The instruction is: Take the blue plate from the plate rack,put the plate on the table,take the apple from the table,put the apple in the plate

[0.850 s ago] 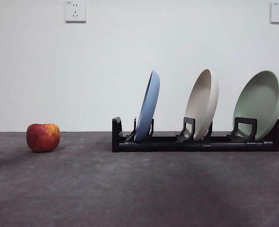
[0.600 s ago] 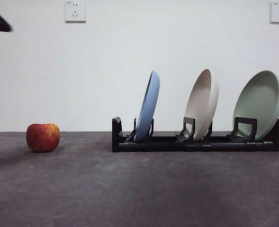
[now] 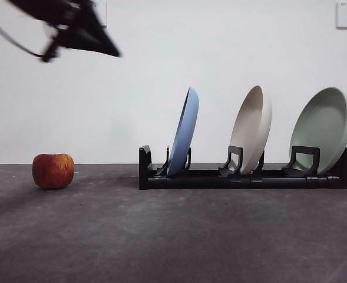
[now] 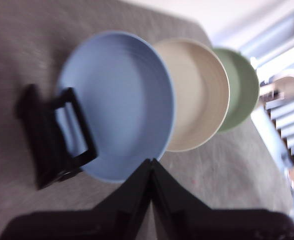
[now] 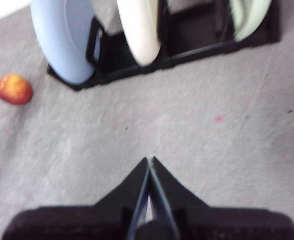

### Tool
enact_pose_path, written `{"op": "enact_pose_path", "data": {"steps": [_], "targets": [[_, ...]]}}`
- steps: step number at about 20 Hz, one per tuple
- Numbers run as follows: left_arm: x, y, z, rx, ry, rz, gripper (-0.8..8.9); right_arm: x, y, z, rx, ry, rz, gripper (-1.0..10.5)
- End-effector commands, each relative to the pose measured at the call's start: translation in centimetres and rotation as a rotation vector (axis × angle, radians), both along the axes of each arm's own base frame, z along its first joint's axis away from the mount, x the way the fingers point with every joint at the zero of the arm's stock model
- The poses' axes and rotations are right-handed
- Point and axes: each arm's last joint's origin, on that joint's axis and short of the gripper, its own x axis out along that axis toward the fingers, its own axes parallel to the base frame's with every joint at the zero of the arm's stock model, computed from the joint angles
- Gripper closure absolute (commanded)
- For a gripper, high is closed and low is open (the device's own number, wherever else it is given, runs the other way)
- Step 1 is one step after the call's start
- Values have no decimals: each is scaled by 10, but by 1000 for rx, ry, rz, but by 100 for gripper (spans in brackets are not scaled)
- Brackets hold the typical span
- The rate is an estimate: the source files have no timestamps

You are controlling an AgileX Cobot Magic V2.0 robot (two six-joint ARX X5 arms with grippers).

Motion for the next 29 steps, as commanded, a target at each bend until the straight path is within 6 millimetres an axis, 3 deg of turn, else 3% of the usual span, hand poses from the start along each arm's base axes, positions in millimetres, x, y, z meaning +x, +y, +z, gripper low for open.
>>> {"op": "enact_pose_path", "data": {"steps": [1,4,7,10,17,20,25,27,29], "targets": [[33,-28,14,50,-7,-89,819,2,1,3,1,-5,37,948],[62,-52,19,66,31,-124,810,3,1,4,1,6,41,948],[81,-67,12,95,87,-115,584,3,1,4,1,7,41,948],[88,-74,-1,115,116,-114,561,3,1,4,1,7,41,948],[91,-96,-8,85,85,-127,556,3,1,4,1,8,41,948],[94,-106,-23,88,121,-137,557,2,1,2,1,28,41,948],[97,-110,-33,105,143,-129,567,-1,1,0,-14,58,55,948],[96,-110,-34,110,148,-127,633,-1,1,-1,-15,62,56,948],[96,-113,-35,120,138,-138,636,-2,1,-1,-15,72,56,948]]}}
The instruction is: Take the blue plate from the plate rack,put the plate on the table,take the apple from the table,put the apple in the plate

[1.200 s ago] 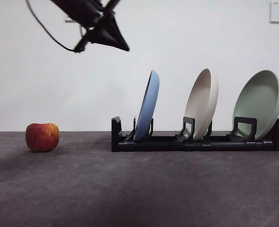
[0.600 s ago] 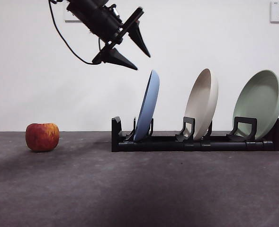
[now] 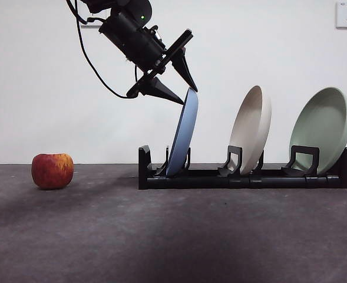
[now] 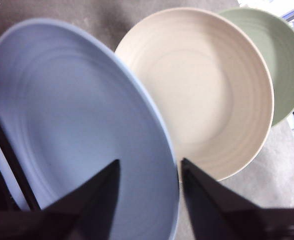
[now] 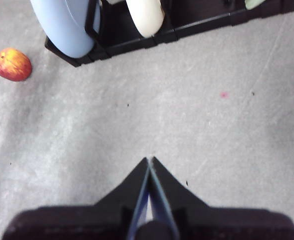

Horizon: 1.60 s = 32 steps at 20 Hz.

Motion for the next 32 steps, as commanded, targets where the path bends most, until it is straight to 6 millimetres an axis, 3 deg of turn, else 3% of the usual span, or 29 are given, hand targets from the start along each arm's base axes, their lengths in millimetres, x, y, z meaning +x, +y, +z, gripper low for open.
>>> {"op": "enact_pose_path", "data": {"steps": [1,2,6,14,17,20,24,29,32], "targets": [[-1,-6,-3,10,-9,-17,636,0,0,1,-8,-6,9,948],[-1,-7,-3,10,-12,-18,637,0,0,1,-8,-6,9,948],[-2,-10,-3,11,-22,-27,795,-1,0,1,-8,-1,9,948],[2,-1,1,-41,1,-12,819,-2,0,0,-12,15,13,948],[5,6,14,-84,-18,-26,819,-2,0,0,-12,16,14,948],[3,13,37,-140,-44,-60,819,-2,0,0,-12,16,14,948],[-14,22,82,-181,-76,-77,819,-2,0,0,-13,15,14,948],[-58,29,146,-176,-253,-169,820,-2,0,0,-24,9,24,948],[-86,32,173,-194,-327,-198,820,-2,0,0,-32,5,28,948]]}}
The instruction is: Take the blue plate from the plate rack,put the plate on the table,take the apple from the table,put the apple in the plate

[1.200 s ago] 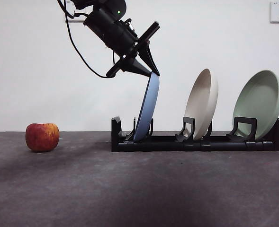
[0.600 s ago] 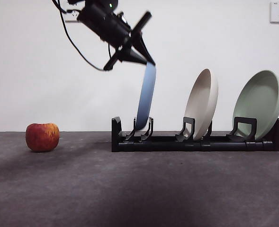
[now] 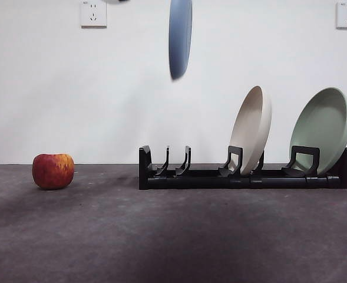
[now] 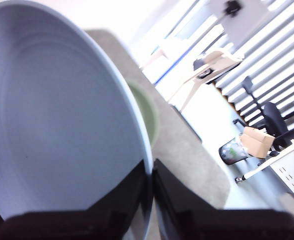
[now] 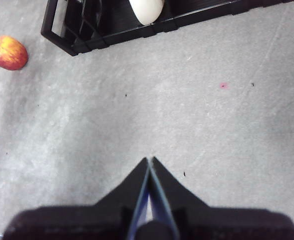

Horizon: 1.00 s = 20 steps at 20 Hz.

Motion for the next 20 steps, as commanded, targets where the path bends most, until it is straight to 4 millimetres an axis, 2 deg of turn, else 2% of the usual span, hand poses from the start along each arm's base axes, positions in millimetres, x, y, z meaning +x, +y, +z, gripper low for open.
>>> {"op": "enact_pose_path", "data": {"steps": [1,4,12,14,20], "targets": [[-23,2,15,15,-76,-45,820,0,0,2,-13,-14,10,948],[-49,3,33,11,-160,-86,820,0,0,1,-13,-12,10,948],[-97,-14,58,-18,-283,-220,820,-2,0,1,-12,7,10,948],[-111,-11,67,-45,-309,-263,820,-2,0,0,-12,8,11,948],[-161,19,103,-99,-434,-295,819,-2,0,0,-12,7,11,948]]}}
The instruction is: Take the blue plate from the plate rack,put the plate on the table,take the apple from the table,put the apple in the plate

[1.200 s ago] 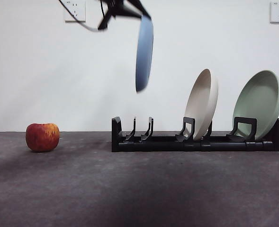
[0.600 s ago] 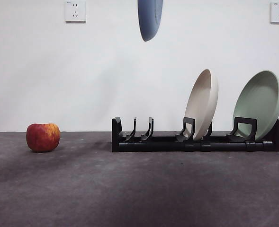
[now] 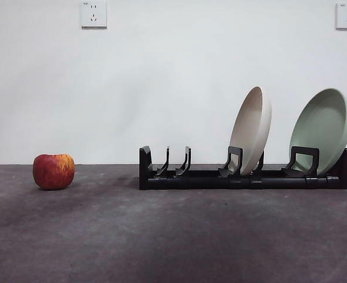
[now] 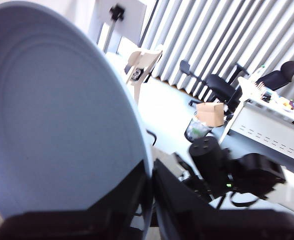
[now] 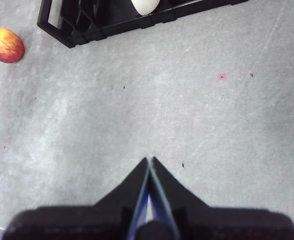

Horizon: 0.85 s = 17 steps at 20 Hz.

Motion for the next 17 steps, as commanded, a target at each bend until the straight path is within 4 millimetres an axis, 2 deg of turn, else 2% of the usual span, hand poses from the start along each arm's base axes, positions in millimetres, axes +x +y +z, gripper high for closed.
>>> {"op": "enact_pose_path", "data": {"steps": [1,4,6,9,12,17], "targets": [[-34,17,22,-50,-129,-28,819,0,0,2,-7,-18,8,948],[-60,22,30,10,-193,13,819,0,0,2,-13,-22,15,948],[-77,18,20,159,-198,115,820,0,0,2,-17,-27,18,948],[-100,11,-21,413,-132,182,821,1,0,4,-17,-45,18,948],[-103,6,-61,565,-38,204,821,4,0,6,-15,-84,20,948],[-107,-34,-140,943,-52,284,821,5,0,7,-16,-100,19,948]]}}
